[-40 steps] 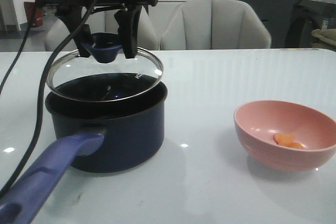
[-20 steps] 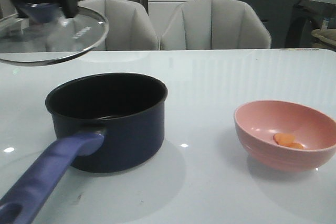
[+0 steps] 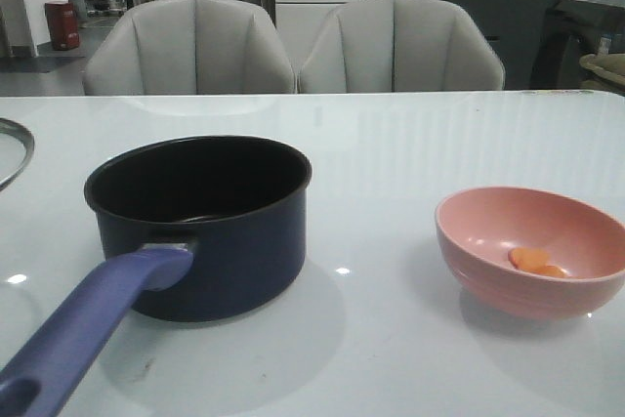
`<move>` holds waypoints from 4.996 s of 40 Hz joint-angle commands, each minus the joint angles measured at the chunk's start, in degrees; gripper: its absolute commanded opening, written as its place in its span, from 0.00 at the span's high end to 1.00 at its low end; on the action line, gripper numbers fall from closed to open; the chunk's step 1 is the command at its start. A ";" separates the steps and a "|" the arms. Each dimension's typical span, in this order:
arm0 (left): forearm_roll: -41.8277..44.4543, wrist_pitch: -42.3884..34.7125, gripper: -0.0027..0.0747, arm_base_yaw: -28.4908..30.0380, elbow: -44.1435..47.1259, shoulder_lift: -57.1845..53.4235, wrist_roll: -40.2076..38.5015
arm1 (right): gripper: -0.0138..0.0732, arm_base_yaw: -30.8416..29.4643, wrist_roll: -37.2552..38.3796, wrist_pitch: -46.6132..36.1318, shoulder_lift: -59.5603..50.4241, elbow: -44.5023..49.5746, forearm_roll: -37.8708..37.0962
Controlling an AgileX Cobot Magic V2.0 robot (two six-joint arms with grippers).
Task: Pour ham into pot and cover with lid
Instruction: 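Move the lid beside the pot and set it on the table with the left gripper, then lower the right gripper to the rim of the pink bowl and grasp it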
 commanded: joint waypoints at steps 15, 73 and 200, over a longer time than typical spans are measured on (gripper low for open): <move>-1.23 -7.82 0.78 0.54 3.87 3.36 3.05 | 0.67 0.07 -0.23 -4.71 -1.21 0.58 -0.80; 0.99 -11.73 0.37 0.54 7.94 1.05 4.08 | 0.67 0.07 -0.23 -4.71 -1.21 0.58 -0.80; 0.98 -54.10 0.29 -15.04 55.94 -85.75 5.39 | 0.67 0.28 3.36 17.13 24.22 -23.86 5.21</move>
